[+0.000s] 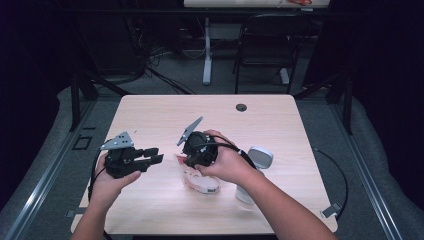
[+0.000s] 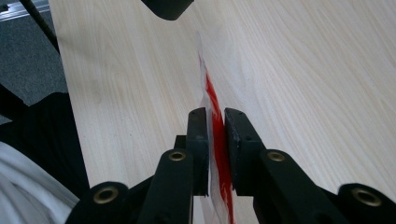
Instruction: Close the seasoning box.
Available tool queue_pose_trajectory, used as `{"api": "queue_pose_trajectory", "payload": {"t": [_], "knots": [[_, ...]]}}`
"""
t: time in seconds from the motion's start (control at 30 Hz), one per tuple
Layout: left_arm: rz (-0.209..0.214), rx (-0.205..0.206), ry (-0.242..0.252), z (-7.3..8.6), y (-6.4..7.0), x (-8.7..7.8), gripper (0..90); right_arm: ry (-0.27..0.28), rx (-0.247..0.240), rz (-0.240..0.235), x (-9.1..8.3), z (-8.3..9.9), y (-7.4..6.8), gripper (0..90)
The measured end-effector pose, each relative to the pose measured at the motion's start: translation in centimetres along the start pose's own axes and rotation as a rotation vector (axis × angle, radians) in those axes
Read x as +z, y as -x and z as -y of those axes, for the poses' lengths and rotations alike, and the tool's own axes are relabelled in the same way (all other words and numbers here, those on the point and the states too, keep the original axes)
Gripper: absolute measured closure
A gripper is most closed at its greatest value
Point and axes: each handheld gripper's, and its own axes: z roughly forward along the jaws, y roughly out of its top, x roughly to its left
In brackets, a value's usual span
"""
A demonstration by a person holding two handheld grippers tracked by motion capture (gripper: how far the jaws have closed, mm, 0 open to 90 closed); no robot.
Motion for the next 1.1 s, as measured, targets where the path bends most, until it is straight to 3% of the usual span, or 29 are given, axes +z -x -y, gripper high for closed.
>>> {"api": "queue_pose_trajectory", "payload": {"t": [0.43, 0.73, 1.1], "knots": [[-0.002, 0.003, 0.000, 0.0, 0.1, 0.2, 64.2, -0.012, -0.007, -0.010, -0.1, -0.1, 0.2, 89.3], [0.010, 0.007, -0.017, 0.1, 0.3, 0.8, 62.9, -0.008, -0.018, -0.015, -0.4, 0.1, 0.5, 89.9], [0.021, 0.016, -0.016, 0.2, 0.5, 1.1, 60.2, 0.033, -0.012, -0.011, -1.3, 0.8, 0.7, 90.0]]}}
